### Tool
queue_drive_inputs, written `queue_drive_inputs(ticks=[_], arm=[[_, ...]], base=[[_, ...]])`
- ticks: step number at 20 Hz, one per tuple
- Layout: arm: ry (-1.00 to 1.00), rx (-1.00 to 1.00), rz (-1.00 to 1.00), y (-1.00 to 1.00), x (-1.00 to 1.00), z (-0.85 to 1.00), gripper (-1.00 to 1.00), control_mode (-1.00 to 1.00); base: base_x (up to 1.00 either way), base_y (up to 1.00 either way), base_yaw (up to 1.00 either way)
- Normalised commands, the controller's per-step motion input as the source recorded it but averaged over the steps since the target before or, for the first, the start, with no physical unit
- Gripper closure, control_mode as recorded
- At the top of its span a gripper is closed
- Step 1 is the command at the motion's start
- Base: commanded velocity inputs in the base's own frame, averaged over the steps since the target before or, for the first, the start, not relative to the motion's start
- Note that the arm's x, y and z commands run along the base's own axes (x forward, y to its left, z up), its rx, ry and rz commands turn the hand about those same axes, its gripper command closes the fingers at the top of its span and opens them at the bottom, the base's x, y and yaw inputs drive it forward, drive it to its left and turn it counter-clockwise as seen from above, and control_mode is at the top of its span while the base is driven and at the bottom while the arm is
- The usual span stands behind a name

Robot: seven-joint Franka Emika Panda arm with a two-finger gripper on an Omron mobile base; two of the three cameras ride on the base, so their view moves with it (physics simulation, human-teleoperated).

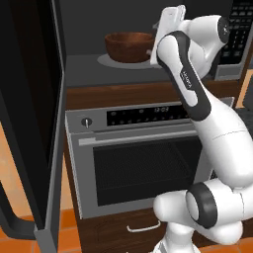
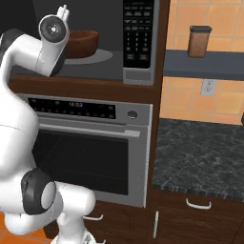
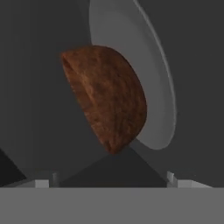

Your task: Open the microwave, place the bowl with waffle inside the microwave, then close the microwave door and turn it on.

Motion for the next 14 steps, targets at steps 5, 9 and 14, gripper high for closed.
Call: queue_drive_inputs(ticks=[5, 9, 14], arm=[[-0.09, -0.19, -0.01, -0.23, -1.00, -0.12, -1.00, -1.00], [-0.03, -0.31, 0.00, -0.51, -1.00, -0.36, -1.00, -1.00], [-0.01, -0.55, 0.07, -0.38, -0.73, -0.11, -1.00, -1.00]], base=[[0.00, 0.00, 0.00], [0.00, 0.00, 0.00], [0.00, 0.00, 0.00]])
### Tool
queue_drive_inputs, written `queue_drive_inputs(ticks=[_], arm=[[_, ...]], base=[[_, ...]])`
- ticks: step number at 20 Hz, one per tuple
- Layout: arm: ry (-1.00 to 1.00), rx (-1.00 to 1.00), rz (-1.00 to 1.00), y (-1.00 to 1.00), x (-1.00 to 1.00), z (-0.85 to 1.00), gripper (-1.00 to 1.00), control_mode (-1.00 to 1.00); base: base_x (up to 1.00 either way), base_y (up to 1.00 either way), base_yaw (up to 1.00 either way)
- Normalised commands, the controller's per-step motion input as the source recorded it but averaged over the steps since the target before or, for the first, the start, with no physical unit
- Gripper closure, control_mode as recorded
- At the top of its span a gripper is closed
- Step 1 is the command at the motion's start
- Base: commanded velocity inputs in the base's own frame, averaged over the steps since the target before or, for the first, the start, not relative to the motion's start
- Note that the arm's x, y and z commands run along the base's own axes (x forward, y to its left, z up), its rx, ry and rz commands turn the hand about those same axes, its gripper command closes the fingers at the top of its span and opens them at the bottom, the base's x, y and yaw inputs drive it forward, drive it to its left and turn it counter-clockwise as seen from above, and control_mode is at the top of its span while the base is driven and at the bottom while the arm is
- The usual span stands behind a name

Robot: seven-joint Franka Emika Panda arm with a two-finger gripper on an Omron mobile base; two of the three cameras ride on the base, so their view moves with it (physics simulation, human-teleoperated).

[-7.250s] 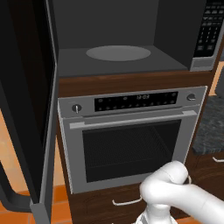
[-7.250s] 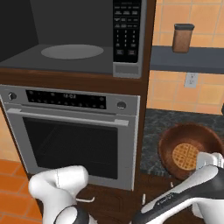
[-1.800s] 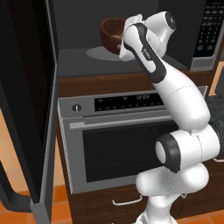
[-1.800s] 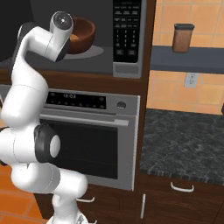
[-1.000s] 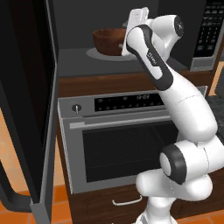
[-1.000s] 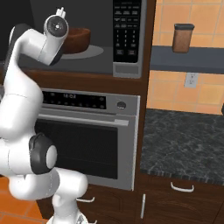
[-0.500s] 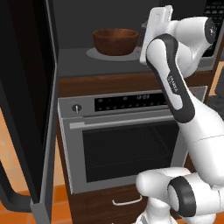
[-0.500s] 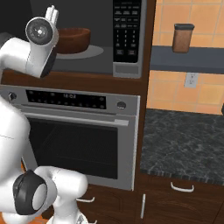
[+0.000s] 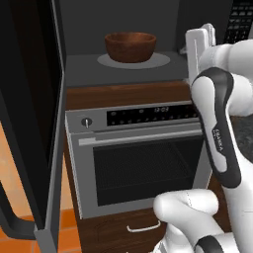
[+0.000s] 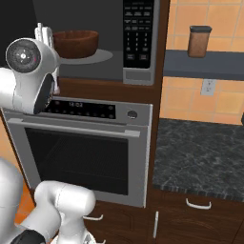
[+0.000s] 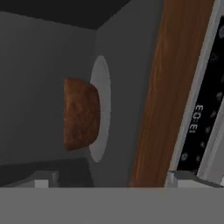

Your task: Open the microwave, place the bowl with waffle inside the microwave, then close the microwave door and turn it on.

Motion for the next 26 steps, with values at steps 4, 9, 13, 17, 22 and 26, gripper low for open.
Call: queue_drive_inputs(ticks=[4, 9, 13, 17, 22, 26], arm=[[-0.07, -0.85, 0.30, -0.60, -0.30, 0.00, -1.00, -1.00], [-0.23, -1.00, 0.34, -0.32, -0.75, 0.00, -1.00, -1.00], [-0.21, -1.00, 0.33, -0.13, -0.76, -0.01, -1.00, -1.00], [-0.04, -1.00, 0.38, -0.38, -0.15, -0.21, -1.00, -1.00], [0.08, -0.64, 0.22, -0.24, 0.00, -0.31, -1.00, -1.00], [0.00, 0.00, 0.03, 0.00, -0.24, 0.02, -1.00, -1.00]], base=[[0.00, 0.00, 0.00], [0.00, 0.00, 0.00], [0.00, 0.00, 0.00], [0.00, 0.00, 0.00], [0.00, 0.00, 0.00], [0.00, 0.00, 0.00]])
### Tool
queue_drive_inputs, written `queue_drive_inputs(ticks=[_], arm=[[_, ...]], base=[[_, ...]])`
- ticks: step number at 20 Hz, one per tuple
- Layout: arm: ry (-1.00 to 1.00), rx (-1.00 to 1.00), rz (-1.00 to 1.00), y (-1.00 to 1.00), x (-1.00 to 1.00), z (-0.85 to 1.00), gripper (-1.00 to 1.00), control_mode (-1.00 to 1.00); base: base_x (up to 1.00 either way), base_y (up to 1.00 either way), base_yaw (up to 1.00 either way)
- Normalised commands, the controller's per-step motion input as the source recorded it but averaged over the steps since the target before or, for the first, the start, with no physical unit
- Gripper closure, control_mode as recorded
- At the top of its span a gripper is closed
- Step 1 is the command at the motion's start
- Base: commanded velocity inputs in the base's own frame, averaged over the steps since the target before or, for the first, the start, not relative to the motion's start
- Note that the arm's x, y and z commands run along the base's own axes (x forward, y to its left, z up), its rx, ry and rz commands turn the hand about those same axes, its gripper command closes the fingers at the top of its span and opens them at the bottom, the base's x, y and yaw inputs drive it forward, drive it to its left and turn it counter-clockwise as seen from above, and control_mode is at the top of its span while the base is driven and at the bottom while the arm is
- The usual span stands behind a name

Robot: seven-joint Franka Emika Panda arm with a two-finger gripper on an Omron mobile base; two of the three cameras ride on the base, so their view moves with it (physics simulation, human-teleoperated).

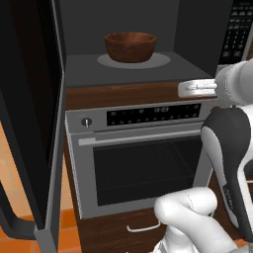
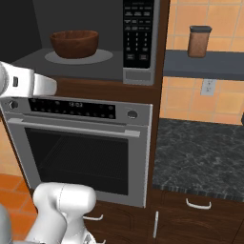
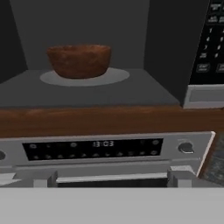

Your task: Open the microwave, place the bowl with waffle inside the microwave, then close the microwave door and turn it on.

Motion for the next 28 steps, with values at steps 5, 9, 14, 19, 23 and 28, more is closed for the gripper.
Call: queue_drive_inputs(ticks=[5, 9, 14, 19, 23, 28], arm=[[-0.07, 0.13, -0.11, -0.02, -1.00, 0.03, -1.00, -1.00], [-0.18, 0.00, -0.17, 0.06, -1.00, 0.03, -1.00, -1.00], [-0.21, 0.09, -0.01, 0.02, -1.00, 0.14, -1.00, -1.00], [-0.29, 0.03, 0.10, 0.30, -1.00, 0.24, -1.00, -1.00], [-0.17, -0.02, -0.03, 0.37, -1.00, 0.10, -1.00, -1.00], [-0.01, -0.04, -0.10, 0.61, -0.52, -0.03, -1.00, -1.00]], base=[[0.00, 0.00, 0.00], [0.00, 0.00, 0.00], [0.00, 0.00, 0.00], [0.00, 0.00, 0.00], [0.00, 0.00, 0.00], [0.00, 0.00, 0.00]])
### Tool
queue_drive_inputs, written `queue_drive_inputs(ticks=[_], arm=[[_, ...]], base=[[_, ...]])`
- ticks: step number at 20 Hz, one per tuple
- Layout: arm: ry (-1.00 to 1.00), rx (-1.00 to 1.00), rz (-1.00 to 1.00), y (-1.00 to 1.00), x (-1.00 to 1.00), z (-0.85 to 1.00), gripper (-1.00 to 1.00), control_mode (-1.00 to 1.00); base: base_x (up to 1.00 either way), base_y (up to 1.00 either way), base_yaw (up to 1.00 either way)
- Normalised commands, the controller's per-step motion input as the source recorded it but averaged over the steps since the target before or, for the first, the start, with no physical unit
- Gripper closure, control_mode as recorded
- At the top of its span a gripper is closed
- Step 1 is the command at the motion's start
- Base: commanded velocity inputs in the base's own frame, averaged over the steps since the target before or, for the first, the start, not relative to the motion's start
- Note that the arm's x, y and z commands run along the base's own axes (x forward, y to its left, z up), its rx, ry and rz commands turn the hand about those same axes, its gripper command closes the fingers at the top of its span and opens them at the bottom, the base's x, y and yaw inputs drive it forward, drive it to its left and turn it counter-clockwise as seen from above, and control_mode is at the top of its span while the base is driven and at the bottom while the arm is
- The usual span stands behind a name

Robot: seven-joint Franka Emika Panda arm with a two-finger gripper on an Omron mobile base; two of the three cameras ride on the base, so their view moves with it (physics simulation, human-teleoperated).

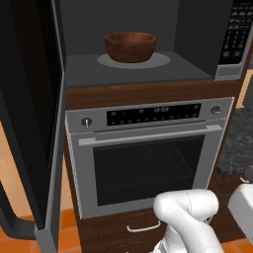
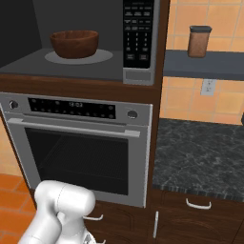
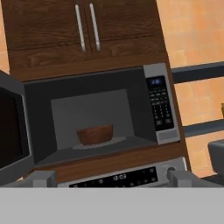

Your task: Open the microwave, place the bowl with waffle inside the microwave, then close the microwave door and turn it on.

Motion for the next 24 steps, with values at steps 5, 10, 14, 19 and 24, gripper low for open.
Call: queue_drive_inputs(ticks=[5, 10, 14, 19, 24], arm=[[0.00, 0.00, -0.08, 0.82, -0.36, -0.01, -1.00, -1.00], [-0.07, 0.00, 0.01, 0.00, -0.22, -0.02, -1.00, -1.00], [-0.13, 0.00, 0.00, 0.00, -0.33, 0.00, -1.00, -1.00], [-0.07, 0.00, 0.00, 0.00, -0.23, 0.00, -1.00, -1.00], [-0.08, 0.00, 0.00, 0.02, -0.23, 0.00, -1.00, -1.00]], base=[[0.00, 0.00, 0.00], [0.00, 0.00, 0.00], [0.00, 0.00, 0.00], [0.00, 0.00, 0.00], [0.00, 0.00, 0.00]])
